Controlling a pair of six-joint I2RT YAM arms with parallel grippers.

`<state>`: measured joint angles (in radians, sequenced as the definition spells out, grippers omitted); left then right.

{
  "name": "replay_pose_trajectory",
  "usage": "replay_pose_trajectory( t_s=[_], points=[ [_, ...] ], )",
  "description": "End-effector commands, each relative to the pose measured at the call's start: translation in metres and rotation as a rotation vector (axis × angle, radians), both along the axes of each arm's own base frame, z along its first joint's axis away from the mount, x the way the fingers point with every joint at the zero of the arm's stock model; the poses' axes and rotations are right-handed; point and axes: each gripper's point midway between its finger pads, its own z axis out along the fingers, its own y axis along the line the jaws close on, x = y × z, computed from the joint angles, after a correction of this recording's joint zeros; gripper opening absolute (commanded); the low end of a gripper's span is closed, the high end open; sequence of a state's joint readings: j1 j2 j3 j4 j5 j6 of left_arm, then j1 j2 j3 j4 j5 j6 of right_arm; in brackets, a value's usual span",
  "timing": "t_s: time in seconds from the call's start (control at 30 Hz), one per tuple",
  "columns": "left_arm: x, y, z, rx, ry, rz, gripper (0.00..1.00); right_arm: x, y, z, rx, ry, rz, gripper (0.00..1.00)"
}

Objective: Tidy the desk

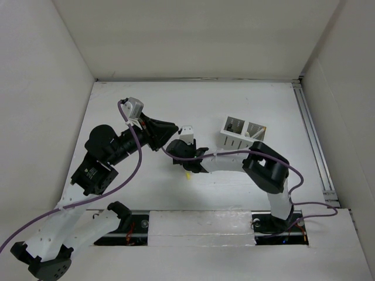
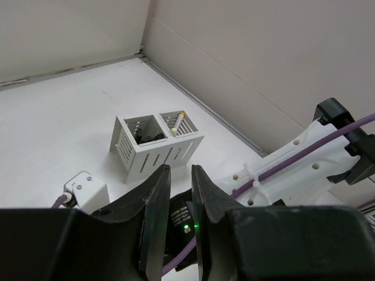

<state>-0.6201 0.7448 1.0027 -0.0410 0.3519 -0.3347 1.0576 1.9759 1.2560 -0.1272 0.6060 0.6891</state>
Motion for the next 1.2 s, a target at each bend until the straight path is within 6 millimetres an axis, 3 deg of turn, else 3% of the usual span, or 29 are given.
replay_pose_trajectory(
  t_s=[0.0,0.27,0.37,0.47,0.57,0.7,0.8,0.9,1.17],
  points=[
    [-0.003,-0.001,0.014,-0.039,-0.048,-0.013,0.18,0.013,0.004,0.001,0.002,-0.012,-0.042,0.58],
    [-0.004,0.0,0.015,-0.042,-0.052,-0.016,0.18,0.03,-0.005,-0.016,0.05,0.024,-0.065,0.46],
    [-0.005,0.0,0.016,-0.044,-0.055,-0.015,0.18,0.029,-0.002,-0.017,0.056,0.029,-0.053,0.33],
    [-0.004,0.0,0.016,-0.043,-0.053,-0.013,0.18,0.025,-0.006,-0.019,0.055,0.045,-0.063,0.36],
    [-0.005,0.0,0.016,-0.044,-0.055,-0.015,0.18,0.017,-0.011,-0.014,0.086,0.055,-0.057,0.57],
    [-0.004,0.0,0.015,-0.041,-0.051,-0.015,0.18,0.012,-0.012,-0.003,0.115,0.055,-0.04,0.6],
    [-0.004,0.0,0.016,-0.044,-0.052,-0.014,0.18,0.002,-0.008,-0.003,0.12,0.073,-0.005,0.6],
    [-0.004,0.0,0.015,-0.042,-0.052,-0.016,0.18,-0.003,-0.007,-0.004,0.112,0.079,0.004,0.51],
    [-0.004,0.0,0.014,-0.041,-0.051,-0.015,0.18,-0.017,-0.01,-0.024,0.072,0.111,0.008,0.46]
  ],
)
